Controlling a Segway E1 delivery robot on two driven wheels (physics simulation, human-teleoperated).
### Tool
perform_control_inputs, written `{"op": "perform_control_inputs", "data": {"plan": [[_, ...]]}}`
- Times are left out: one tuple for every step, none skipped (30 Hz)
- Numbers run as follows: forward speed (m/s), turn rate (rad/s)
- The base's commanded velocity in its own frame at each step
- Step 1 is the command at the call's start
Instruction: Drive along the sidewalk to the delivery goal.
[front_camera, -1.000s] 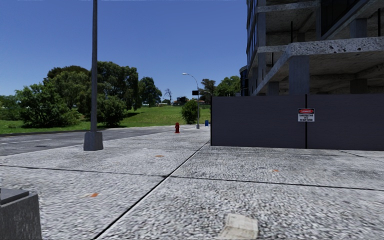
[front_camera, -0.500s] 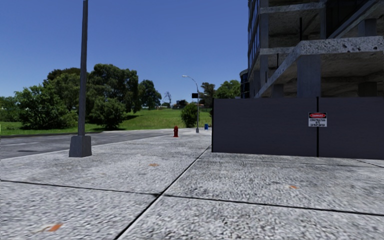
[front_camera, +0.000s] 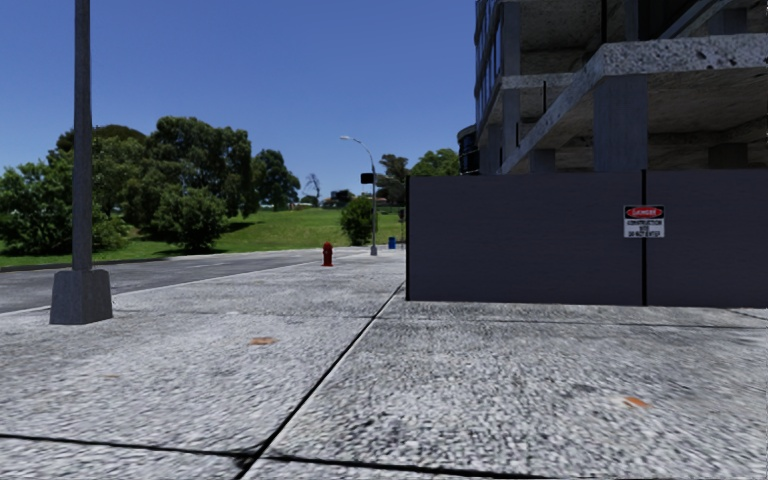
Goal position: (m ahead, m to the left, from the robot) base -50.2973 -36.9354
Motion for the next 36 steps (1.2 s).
{"op": "perform_control_inputs", "data": {"plan": [[1.58, -0.27], [1.58, -0.27], [1.58, -0.27], [1.58, -0.27], [1.58, -0.29], [1.58, -0.31], [1.57, -0.36], [1.57, -0.36], [1.57, -0.42], [1.54, -0.46], [1.52, -0.47], [1.52, -0.47], [1.52, -0.47], [1.49, -0.48], [1.46, -0.55], [1.45, -0.58], [1.45, -0.58], [1.41, -0.6], [1.33, -0.63], [1.29, -0.66], [1.29, -0.66], [1.26, -0.68], [1.24, -0.68], [1.22, -0.68], [1.22, -0.68], [1.22, -0.68], [1.21, -0.69], [1.21, -0.69], [1.21, -0.69], [1.2, -0.69], [1.2, -0.7], [1.18, -0.72], [1.18, -0.72], [1.16, -0.72], [1.15, -0.73], [1.15, -0.73]]}}
